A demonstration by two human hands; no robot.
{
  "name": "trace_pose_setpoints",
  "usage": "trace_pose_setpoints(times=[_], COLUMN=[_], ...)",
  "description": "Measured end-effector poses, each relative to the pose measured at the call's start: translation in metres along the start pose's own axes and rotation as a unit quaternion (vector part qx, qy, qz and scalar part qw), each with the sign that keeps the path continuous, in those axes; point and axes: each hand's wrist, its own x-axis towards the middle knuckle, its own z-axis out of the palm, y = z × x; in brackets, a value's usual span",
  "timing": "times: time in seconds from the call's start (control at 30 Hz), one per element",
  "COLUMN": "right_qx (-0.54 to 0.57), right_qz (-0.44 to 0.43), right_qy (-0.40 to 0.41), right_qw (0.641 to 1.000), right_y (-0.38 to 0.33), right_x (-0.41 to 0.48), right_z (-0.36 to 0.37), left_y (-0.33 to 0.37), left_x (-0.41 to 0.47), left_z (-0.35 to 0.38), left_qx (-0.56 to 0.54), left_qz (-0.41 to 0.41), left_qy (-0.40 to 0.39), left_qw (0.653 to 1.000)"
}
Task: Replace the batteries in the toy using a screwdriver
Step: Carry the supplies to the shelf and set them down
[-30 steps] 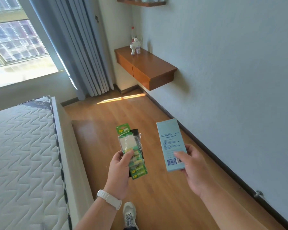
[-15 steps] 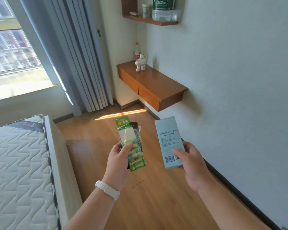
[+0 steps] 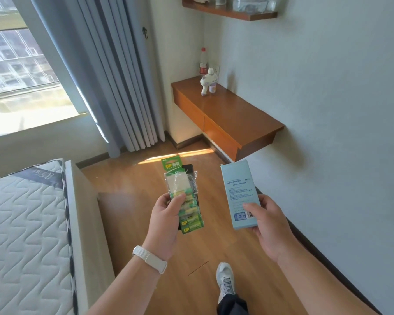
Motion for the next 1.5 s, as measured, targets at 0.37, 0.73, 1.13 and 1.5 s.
trace_pose_setpoints(times=[0.37, 0.73, 1.13, 1.5], right_qx=[-0.003, -0.004, 0.004, -0.003], right_qz=[0.011, 0.004, 0.011, 0.02], right_qy=[-0.055, -0.076, -0.012, 0.048], right_qw=[0.998, 0.997, 1.0, 0.999], right_y=[-0.057, -0.105, -0.116, -0.155], right_x=[0.185, 0.303, 0.407, 0.498], right_z=[-0.004, 0.009, 0.068, 0.169], left_y=[0.045, 0.093, 0.134, 0.205], left_x=[0.151, 0.254, 0.391, 0.539], left_z=[0.081, 0.15, 0.137, 0.101], left_qx=[0.014, -0.019, -0.005, 0.029], left_qz=[-0.003, 0.02, -0.01, -0.042], left_qy=[0.045, 0.04, 0.0, -0.056], left_qw=[0.999, 0.999, 1.0, 0.997])
